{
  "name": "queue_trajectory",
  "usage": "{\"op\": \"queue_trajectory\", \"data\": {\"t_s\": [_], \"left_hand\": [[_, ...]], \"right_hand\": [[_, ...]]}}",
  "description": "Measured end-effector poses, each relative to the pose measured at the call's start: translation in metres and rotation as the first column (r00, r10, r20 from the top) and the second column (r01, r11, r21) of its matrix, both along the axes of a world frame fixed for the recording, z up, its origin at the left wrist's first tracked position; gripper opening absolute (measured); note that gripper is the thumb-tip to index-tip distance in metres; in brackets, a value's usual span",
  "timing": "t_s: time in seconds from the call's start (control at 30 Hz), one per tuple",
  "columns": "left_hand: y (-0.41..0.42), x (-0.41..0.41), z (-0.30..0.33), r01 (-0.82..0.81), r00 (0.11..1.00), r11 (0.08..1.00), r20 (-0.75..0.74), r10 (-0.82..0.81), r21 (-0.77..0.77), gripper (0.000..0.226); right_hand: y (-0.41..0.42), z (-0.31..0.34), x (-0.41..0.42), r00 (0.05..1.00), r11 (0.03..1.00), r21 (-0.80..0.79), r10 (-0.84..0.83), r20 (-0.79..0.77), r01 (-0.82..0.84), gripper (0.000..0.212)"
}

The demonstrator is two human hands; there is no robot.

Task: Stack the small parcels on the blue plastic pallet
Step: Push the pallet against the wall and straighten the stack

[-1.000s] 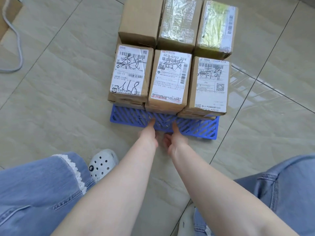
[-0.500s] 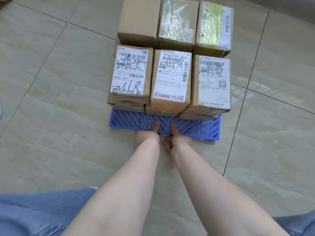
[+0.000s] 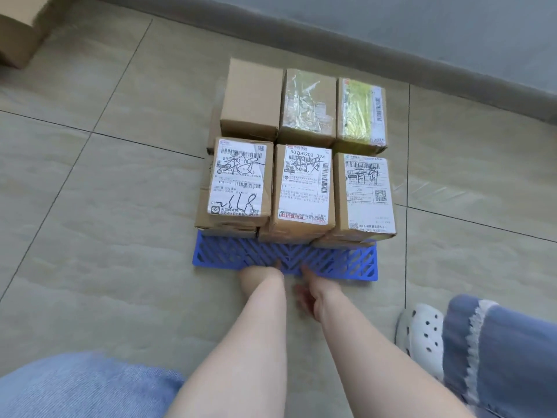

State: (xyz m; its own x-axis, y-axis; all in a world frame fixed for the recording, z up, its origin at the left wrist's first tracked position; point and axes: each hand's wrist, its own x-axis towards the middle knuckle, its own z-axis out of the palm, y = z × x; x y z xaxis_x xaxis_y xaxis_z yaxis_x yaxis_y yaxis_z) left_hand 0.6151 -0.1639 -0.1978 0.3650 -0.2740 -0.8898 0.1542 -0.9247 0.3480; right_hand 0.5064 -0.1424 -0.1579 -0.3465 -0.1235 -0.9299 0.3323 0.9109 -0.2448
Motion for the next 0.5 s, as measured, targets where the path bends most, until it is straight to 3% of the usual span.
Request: {"op": "queue_trajectory", "data": {"t_s": [0.07,0.17,0.23,0.37,0.5], "left_hand": [[-0.015,-0.002,-0.052,0.016,1.000,0.999,-0.013,-0.017,-0.049,0.088],[-0.035,-0.007,-0.137,-0.007,0.998,0.991,0.056,0.014,-0.130,0.120],[-0.045,-0.011,-0.132,-0.067,0.997,0.979,0.021,0.072,-0.194,0.107],[-0.068,-0.026,-0.036,-0.088,0.996,0.966,-0.017,0.087,-0.243,0.057],[-0.091,-0.043,-0.033,-0.154,0.988,0.949,-0.025,0.153,-0.274,0.046]], "right_hand": [[-0.010,-0.005,0.003,0.996,0.998,-0.020,-0.051,0.079,0.053,0.048],[-0.029,-0.008,0.003,0.978,0.975,-0.118,-0.177,0.109,0.190,0.035],[-0.043,-0.009,0.000,0.970,0.955,-0.178,-0.223,0.093,0.236,0.030],[-0.065,-0.011,-0.011,0.959,0.926,-0.254,-0.254,0.128,0.279,0.030],[-0.090,-0.010,-0.030,0.937,0.906,-0.248,-0.314,0.154,0.344,0.029]]}}
